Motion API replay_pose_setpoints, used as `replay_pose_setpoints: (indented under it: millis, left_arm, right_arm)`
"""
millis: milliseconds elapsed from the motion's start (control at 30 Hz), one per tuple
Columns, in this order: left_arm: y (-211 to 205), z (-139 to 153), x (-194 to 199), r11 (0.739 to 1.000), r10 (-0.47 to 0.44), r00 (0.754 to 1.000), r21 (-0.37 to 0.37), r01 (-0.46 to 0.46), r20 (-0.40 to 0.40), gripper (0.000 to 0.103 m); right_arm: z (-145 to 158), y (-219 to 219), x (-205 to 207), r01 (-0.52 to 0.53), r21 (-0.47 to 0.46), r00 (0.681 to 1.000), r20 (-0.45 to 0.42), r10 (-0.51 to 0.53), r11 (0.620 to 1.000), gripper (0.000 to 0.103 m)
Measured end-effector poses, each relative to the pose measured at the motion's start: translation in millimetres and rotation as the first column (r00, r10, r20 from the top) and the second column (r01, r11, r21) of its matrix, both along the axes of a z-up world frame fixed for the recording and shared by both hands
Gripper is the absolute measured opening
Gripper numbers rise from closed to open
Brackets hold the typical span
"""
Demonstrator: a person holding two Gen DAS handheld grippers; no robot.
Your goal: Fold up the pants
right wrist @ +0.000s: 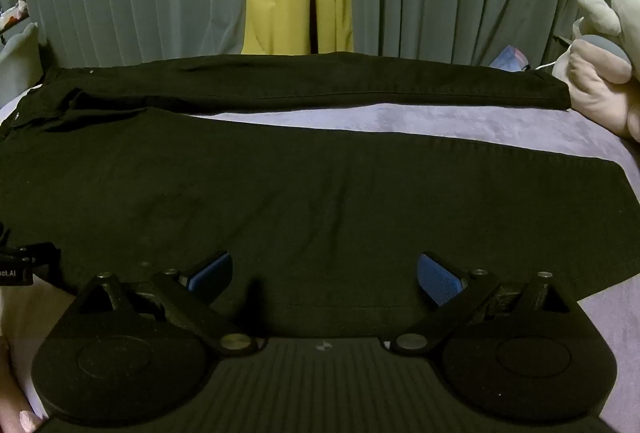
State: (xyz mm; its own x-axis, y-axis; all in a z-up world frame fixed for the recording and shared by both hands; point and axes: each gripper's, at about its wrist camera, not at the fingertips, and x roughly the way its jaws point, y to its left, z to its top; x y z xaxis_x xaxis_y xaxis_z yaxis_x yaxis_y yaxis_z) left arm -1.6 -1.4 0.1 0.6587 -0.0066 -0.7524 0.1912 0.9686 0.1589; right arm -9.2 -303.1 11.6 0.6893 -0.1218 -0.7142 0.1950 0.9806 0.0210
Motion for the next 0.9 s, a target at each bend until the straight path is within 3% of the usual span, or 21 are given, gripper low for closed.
replay_pose_setpoints:
  millis: [900]
  left_arm:
    - [3.5,-0.1,3.0,1.0,0.009,1.0,-0.013,-0.009,-0.013,0.103]
  right_arm:
    - [0.4,-0.2,-0.6,-0.002,0.0,1.0,0.001,0.002,1.0,0.099]
